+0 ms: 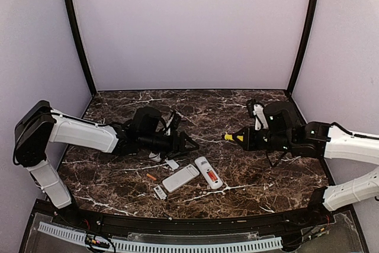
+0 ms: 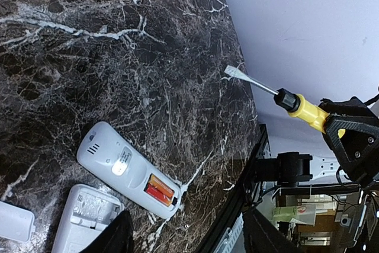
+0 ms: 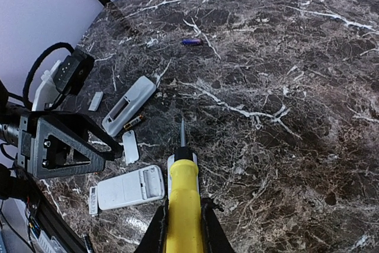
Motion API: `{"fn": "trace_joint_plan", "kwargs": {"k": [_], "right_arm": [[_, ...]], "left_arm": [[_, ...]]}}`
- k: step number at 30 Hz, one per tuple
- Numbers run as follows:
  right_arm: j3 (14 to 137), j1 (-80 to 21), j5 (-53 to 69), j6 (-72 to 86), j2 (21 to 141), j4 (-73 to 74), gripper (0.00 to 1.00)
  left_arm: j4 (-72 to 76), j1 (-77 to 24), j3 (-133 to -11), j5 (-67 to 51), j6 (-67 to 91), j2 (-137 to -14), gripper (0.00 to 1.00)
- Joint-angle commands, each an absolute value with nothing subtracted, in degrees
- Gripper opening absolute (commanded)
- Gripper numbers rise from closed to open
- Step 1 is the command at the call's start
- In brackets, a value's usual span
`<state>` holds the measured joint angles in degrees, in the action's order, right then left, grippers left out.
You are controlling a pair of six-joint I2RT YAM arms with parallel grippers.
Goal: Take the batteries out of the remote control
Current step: Pass from the left arm to the right, then adjust the remote control without the battery cover at the center of the board.
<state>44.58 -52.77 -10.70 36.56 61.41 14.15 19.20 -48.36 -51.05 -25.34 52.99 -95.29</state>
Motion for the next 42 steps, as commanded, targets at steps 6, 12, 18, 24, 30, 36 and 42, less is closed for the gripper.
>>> {"fn": "trace_joint_plan", "kwargs": {"k": [6, 12, 18, 24, 30, 36, 42], "right_arm": [[45.58, -51.35, -8.83, 39.34, 64.47, 19.75, 0.0], [43.98, -50.97, -7.87, 41.87, 63.57, 20.52, 0.0], [43.55, -50.8, -8.31, 41.97, 60.96, 20.6, 0.0], [43.9, -50.8, -7.99, 41.8, 61.19, 20.72, 0.0], [43.3, -50.8, -8.16, 42.45, 60.42, 19.58, 0.0], [42.7, -50.8, -7.56, 43.02, 59.17, 19.77, 0.0], [40.4, -50.88, -3.92, 44.22, 55.93, 21.49, 0.0]], "left_arm": [[13.3, -50.98, -55.98, -24.74, 53.05, -102.68, 0.6], [10.02, -51.59, -59.48, -22.97, 51.43, -105.86, 0.61], [9.28, -51.68, -61.28, -22.99, 50.24, -108.25, 0.57], [4.71, -51.63, -63.24, -20.82, 48.39, -109.58, 0.55], [3.11, -51.64, -65.25, -21.18, 47.98, -112.08, 0.55], [3.48, -51.68, -67.93, -21.31, 45.94, -114.21, 0.55], [-5.63, -51.53, -74.2, -14.66, 37.65, -113.02, 0.58]]}}
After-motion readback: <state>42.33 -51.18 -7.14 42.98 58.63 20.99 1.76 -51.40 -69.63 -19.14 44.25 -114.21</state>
